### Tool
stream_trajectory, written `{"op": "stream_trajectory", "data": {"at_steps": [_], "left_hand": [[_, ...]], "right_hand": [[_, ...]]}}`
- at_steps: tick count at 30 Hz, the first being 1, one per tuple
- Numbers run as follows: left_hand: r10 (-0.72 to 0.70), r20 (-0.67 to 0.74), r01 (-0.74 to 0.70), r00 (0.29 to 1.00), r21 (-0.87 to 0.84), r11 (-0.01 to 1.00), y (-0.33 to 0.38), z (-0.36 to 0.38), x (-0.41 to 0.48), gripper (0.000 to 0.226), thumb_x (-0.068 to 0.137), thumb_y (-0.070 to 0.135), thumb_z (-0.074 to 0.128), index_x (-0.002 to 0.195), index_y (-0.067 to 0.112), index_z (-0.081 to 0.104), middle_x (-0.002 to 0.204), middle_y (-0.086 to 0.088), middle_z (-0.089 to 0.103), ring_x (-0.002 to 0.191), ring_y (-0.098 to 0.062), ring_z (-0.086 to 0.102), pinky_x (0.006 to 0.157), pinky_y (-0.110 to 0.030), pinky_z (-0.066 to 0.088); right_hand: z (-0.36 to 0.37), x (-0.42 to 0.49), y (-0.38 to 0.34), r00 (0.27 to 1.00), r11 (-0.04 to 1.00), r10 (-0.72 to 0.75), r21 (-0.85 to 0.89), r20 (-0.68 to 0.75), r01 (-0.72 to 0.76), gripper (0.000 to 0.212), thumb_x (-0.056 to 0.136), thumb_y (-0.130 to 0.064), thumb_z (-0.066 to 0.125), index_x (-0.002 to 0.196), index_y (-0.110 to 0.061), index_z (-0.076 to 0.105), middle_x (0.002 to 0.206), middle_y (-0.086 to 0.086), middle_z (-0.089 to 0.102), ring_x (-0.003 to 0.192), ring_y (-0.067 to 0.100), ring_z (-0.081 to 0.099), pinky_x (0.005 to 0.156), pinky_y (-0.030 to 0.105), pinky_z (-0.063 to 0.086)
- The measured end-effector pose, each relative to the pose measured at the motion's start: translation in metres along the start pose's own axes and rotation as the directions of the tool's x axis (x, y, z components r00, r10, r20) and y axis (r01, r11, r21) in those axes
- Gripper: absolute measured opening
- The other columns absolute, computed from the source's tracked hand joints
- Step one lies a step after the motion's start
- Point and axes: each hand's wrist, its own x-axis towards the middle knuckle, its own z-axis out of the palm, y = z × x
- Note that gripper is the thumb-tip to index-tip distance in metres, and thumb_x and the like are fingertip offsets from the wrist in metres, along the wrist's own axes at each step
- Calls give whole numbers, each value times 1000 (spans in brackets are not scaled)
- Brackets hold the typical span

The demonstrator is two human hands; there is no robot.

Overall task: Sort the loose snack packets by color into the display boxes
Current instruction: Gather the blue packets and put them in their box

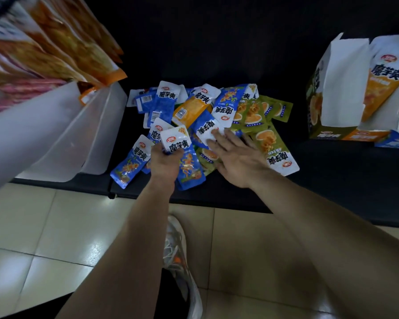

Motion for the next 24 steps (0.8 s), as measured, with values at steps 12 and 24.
{"op": "stream_trajectory", "data": {"at_steps": [12,24], "left_hand": [[12,177,-44,984,178,983,-19,15,-13,27,92,15,68,117,12,59,97,2,67,92,-19,66,75,-31,53],[48,156,-67,987,118,991,-4,16,-19,35,89,13,71,123,12,62,107,-3,70,99,-21,68,86,-38,56]], "right_hand": [[16,-58,25,905,922,377,172,-197,-346,55,94,-53,56,130,-13,51,128,12,51,117,34,52,93,46,48],[-18,-61,47,797,543,602,709,45,-450,38,83,-25,78,117,-22,62,96,-2,67,90,19,65,79,32,53]]}}
